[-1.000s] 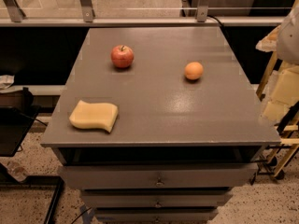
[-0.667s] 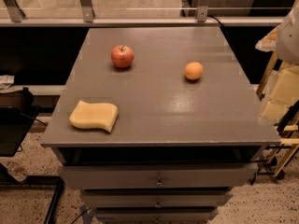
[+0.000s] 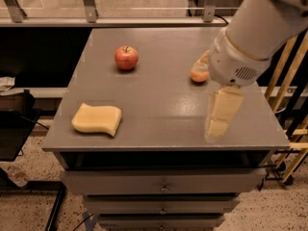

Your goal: Pick sponge

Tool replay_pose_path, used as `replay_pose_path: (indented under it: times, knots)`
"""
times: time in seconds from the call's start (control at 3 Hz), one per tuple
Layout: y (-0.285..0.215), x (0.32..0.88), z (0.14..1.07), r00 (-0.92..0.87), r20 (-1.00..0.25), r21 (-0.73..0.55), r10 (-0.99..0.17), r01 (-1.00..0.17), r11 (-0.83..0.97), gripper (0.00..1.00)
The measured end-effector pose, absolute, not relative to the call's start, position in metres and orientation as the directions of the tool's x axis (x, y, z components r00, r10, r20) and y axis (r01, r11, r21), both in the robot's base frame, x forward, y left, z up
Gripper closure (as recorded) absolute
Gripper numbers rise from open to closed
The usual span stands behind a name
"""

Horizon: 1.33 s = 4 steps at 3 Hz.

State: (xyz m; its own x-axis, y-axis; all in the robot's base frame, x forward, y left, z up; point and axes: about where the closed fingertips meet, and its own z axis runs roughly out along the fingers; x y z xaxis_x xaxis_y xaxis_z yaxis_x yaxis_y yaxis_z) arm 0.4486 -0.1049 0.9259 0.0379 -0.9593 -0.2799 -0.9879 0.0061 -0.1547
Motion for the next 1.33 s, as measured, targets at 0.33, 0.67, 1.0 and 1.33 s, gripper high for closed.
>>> replay_pose_path:
  times: [0.33, 0.67, 1.0, 1.33]
  knots:
    - [-0.091, 0.449, 0.922, 0.069, -0.285, -0.146, -0.956, -0.989, -0.028, 0.00]
    - [-0.091, 0.449, 0.922, 0.069, -0.285, -0.146, -0.956, -0.989, -0.028, 0.00]
    - [-0.061, 0.451, 0.912, 0.162, -0.342, -0.132, -0.925, -0.984, -0.124, 0.00]
    - [-0.009, 0.463, 0.902, 0.321, -0.392, -0.120, -0.862, -0.947, -0.297, 0.00]
